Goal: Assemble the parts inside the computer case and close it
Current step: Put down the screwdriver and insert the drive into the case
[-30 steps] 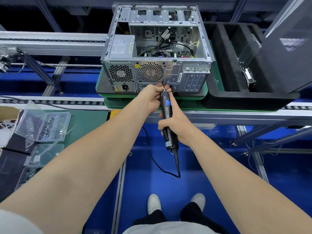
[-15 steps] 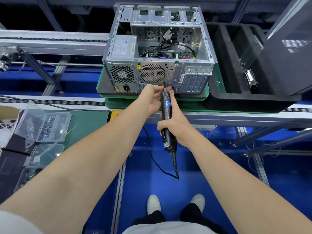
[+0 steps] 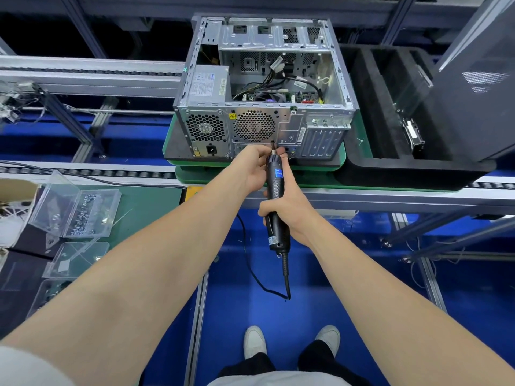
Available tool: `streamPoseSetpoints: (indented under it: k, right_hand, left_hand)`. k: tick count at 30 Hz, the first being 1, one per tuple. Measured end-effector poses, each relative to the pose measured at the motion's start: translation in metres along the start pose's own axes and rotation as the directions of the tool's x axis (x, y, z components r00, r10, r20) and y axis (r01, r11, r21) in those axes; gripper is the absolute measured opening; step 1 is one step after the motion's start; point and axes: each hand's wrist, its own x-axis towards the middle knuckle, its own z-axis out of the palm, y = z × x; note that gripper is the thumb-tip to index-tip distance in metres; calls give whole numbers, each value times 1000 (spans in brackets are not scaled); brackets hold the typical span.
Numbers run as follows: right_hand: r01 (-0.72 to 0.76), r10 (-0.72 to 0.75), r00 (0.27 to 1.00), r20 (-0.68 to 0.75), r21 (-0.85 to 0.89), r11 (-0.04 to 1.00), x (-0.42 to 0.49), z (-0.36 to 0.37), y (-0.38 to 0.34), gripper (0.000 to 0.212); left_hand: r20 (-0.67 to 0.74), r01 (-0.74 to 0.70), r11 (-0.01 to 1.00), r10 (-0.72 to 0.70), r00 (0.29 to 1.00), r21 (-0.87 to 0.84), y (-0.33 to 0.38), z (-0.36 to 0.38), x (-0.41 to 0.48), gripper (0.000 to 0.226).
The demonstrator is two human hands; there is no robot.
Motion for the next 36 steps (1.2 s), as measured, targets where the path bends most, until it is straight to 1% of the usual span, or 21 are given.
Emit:
streamPoseSetpoints:
  k: [2, 3, 4, 6, 8, 10, 12, 15, 17, 19, 21, 24, 26, 28, 30, 33, 36]
  right_hand:
    - [-9, 8, 1000, 5, 55, 998, 0, 1, 0, 127]
    - [-19, 19, 1000, -3, 94, 995, 0, 1, 0, 120]
    - [-34, 37, 999, -19, 137, 990, 0, 2, -1, 110]
    - [-82, 98, 993, -65, 219, 972, -2, 5, -3, 80]
    - [-134, 173, 978, -116, 281, 950, -3, 8, -6, 48]
    - [-174, 238, 959, -152, 347, 922, -5, 11, -8, 30]
    - [-205, 283, 947, -150, 395, 896, -8, 17, -8, 27]
    - [-246, 312, 946, -87, 431, 868, -17, 33, 0, 28]
    - [-271, 331, 942, -53, 458, 846, -22, 47, 6, 32]
    - [-294, 341, 940, -13, 479, 827, -22, 65, 13, 38]
    - [-320, 338, 939, 55, 493, 809, -22, 85, 17, 41]
    - [-358, 334, 932, 142, 499, 789, -19, 121, 23, 42]
    - [-387, 355, 921, 161, 490, 781, -12, 152, 29, 40]
    - [-415, 392, 908, 149, 456, 788, 1, 185, 35, 39]
    - [-438, 430, 896, 107, 355, 825, 15, 217, 42, 37]
    - [-467, 466, 883, 53, 209, 860, 36, 257, 53, 38]
    - [-474, 477, 879, 8, 127, 871, 58, 287, 65, 26]
  left_hand:
    - [8, 8, 1000, -8, 1000, 20, 0, 1, 1, 29]
    - [9, 14, 999, -15, 1000, 32, 0, 1, 1, 23]
    - [4, 19, 998, -19, 1000, 54, -1, 1, 1, 18]
    - [-17, 18, 991, -16, 1000, 132, -3, 0, 2, 11]
    - [-59, 30, 968, -15, 998, 247, -6, -3, -1, 13]
    - [-103, 40, 939, -5, 995, 342, -9, -9, -8, 19]
    - [-125, 23, 929, 25, 992, 369, -12, -16, -18, 25]
    - [-186, 2, 930, 72, 980, 368, -19, -35, -36, 32]
    - [-223, -3, 924, 95, 970, 382, -24, -50, -52, 31]
    - [-259, -40, 909, 160, 952, 415, -28, -70, -68, 24]
    - [-314, -108, 892, 265, 911, 439, -32, -95, -84, 15]
    - [-404, -167, 865, 381, 832, 473, -35, -139, -107, 25]
    - [-456, -178, 833, 451, 767, 524, -28, -171, -118, 19]
    - [-494, -166, 805, 497, 713, 570, -16, -202, -123, 16]
    - [-509, -145, 790, 511, 693, 596, -2, -234, -121, 19]
    - [-498, -77, 729, 537, 682, 681, 20, -275, -118, 26]
    - [-454, 17, 616, 562, 692, 787, 39, -304, -110, 31]
